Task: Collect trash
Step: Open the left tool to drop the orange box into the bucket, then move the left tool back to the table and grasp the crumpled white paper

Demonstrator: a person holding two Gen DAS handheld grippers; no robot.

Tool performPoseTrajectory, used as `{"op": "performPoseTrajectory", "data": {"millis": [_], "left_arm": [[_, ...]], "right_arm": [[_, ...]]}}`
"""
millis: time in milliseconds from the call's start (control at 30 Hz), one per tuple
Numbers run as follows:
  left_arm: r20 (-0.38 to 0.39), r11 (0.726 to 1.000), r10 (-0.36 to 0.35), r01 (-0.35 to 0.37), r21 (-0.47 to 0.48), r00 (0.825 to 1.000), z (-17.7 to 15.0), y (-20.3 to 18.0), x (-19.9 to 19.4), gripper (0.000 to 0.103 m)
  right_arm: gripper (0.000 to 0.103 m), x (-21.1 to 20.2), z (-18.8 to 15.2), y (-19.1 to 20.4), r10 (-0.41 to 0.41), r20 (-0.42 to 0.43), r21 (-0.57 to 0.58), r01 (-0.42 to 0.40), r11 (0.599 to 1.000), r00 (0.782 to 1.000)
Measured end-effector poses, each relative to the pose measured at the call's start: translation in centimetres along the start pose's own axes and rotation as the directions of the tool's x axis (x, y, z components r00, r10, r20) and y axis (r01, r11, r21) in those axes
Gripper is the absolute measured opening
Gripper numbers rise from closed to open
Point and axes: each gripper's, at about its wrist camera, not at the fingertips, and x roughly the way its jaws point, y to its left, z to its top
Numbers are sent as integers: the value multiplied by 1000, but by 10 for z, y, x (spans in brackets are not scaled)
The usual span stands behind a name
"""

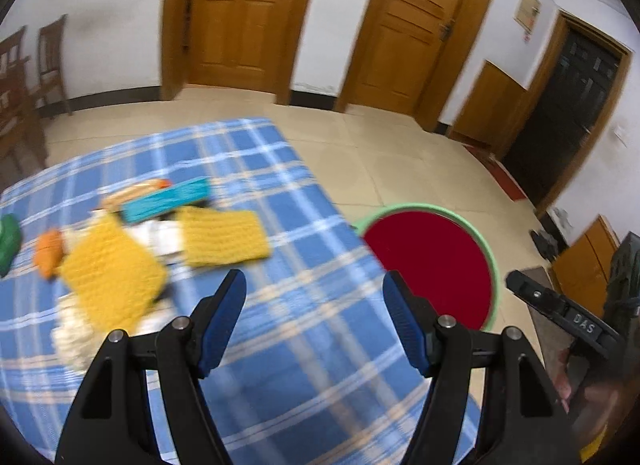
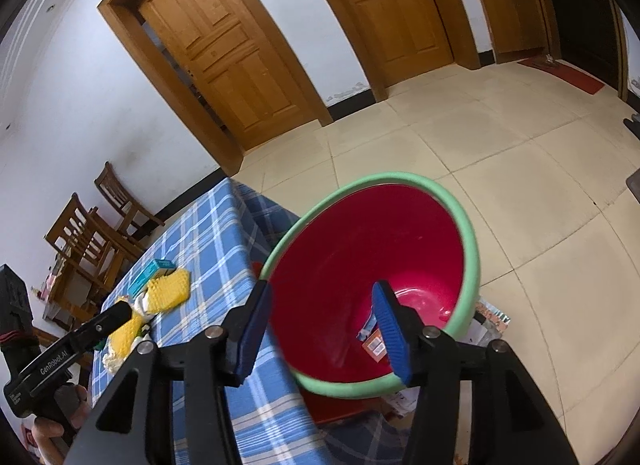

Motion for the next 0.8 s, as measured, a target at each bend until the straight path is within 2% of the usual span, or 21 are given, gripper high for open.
{"op": "performPoseTrajectory", "data": {"millis": [200, 400, 567, 800], "left_arm": [[25, 993, 88, -86, -77, 996, -8, 45, -22, 71], [25, 971, 186, -179, -160, 982, -21, 88, -35, 71], [2, 944, 252, -245, -222, 968, -32, 120, -39, 71], [-62, 917, 285, -291, -273, 957, -47, 146, -29, 71]], "right_arm": [[56, 4, -4, 17, 22, -20, -29, -23, 999, 1000], [57, 11, -9, 28, 43, -47, -54, -45, 998, 998], [58, 14, -11, 37, 44, -59, -68, -48, 997, 997], [59, 21, -15, 50, 49, -85, -85, -57, 995, 995]]}}
